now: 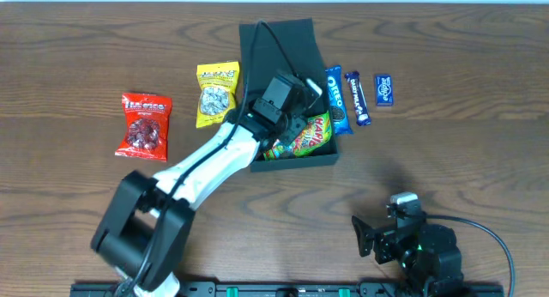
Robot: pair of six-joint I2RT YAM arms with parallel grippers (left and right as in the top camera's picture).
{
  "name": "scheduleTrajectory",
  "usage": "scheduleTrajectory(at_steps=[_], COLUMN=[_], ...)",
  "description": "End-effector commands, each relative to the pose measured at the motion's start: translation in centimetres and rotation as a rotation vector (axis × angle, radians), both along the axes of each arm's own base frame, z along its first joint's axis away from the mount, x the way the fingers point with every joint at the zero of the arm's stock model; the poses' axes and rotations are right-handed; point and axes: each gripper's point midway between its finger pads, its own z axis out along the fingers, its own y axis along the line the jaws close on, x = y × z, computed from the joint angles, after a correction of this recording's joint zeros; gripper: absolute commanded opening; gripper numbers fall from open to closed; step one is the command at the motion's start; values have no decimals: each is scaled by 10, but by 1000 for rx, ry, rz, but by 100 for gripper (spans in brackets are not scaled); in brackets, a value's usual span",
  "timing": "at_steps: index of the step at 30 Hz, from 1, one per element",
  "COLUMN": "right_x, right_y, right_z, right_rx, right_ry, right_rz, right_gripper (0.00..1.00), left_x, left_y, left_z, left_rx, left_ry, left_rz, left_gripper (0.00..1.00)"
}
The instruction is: Pack container
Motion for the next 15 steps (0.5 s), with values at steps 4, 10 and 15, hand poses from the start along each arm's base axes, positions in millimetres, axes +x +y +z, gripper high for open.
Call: scheduleTrajectory(at_steps=[4, 10, 15], right_x=[-1, -1, -1], right_y=[3, 3, 3], right_z=[-1, -1, -1], right_rx=[8, 8, 8], right_ry=[2, 2, 2], right_rz=[11, 11, 11], right_gripper=[99, 99, 99], left_x=[-17, -32, -28], left_y=[3, 15, 27], left_z=[-49, -78, -83], left_rx=[45, 110, 146], left_ry=[142, 238, 237], left_rz=[-39, -31, 71], left_gripper=[6, 6, 6])
